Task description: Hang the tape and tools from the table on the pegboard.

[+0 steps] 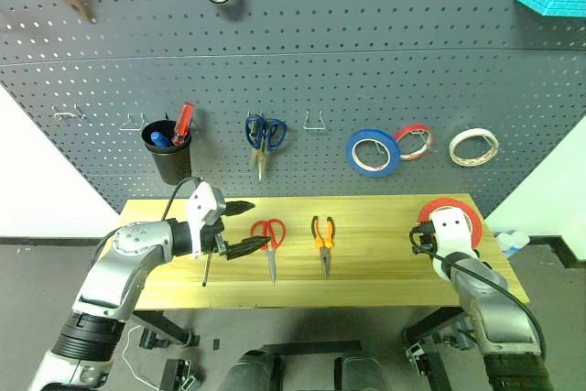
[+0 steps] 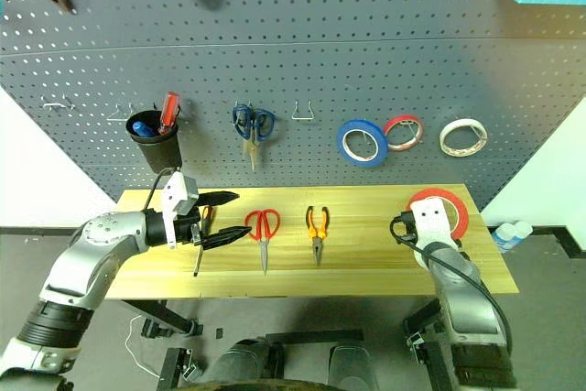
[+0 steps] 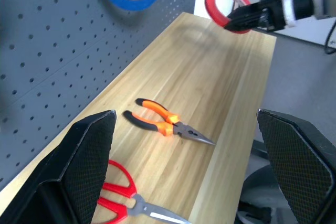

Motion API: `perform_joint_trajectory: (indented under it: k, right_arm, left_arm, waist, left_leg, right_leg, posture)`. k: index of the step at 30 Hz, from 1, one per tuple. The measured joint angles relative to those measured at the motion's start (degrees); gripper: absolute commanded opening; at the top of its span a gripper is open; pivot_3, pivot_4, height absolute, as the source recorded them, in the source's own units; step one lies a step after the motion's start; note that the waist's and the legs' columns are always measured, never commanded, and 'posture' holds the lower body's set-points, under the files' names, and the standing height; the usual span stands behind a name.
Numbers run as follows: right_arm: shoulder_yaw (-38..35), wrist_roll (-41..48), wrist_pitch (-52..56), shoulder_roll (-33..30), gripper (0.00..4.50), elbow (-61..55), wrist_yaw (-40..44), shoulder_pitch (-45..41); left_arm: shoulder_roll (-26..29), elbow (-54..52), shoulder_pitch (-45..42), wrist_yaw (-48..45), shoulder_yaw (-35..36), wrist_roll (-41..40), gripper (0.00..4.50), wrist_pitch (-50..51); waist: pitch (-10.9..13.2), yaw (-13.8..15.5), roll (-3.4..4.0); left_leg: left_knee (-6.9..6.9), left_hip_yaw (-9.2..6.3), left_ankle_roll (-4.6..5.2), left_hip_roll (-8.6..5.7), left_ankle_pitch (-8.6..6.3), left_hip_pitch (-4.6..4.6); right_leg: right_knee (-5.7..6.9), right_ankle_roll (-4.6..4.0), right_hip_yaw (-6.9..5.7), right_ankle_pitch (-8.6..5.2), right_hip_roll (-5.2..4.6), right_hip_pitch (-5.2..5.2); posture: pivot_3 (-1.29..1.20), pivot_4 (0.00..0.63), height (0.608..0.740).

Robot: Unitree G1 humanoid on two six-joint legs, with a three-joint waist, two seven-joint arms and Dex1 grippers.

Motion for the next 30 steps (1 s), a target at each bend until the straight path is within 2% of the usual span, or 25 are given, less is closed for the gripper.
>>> perform_joint_trajectory:
  k: [4, 21, 30]
  right_arm:
    - [-1.16, 0.96, -4.15, 1.02, 0.67, -1.21, 0.09, 0.34]
    - [-2.18, 2.97, -21.10, 3.73, 0.67, 0.45, 0.37, -2.79]
    - [-1.68, 3.39, -27.06, 5.21, 0.67, 7.54, 0.48, -11.19]
  left_arm:
    - [-0.62, 1.09, -0.55, -0.82, -0.33, 0.54, 4.50, -0.87]
    - [-0.99, 2.59, -1.73, -1.60, -0.32, 1.60, 4.50, -2.11]
    - [-1.99, 2.53, -1.76, -1.14, 0.51, 0.77, 4.50, -2.20]
  waist:
    - [-0.27, -0.05, 0.19]
    - [-0.34, 0.09, 0.17]
    - [-0.35, -0.14, 0.17]
  left_leg:
    - [0.03, 0.00, 0.00, 0.01, 0.00, 0.04]
    - [0.03, -0.01, 0.01, 0.01, 0.01, 0.03]
    - [0.06, -0.02, 0.01, 0.01, 0.02, 0.05]
  right_leg:
    - [0.00, 0.00, 0.00, 0.01, 0.00, 0.04]
    - [0.03, 0.01, 0.01, 0.02, 0.00, 0.02]
    - [0.09, 0.00, 0.01, 0.02, 0.01, 0.02]
  posture:
    - [-0.11, 0.000, 0.681]
    - [-0.08, 0.000, 0.681]
    - [-0.07, 0.000, 0.681]
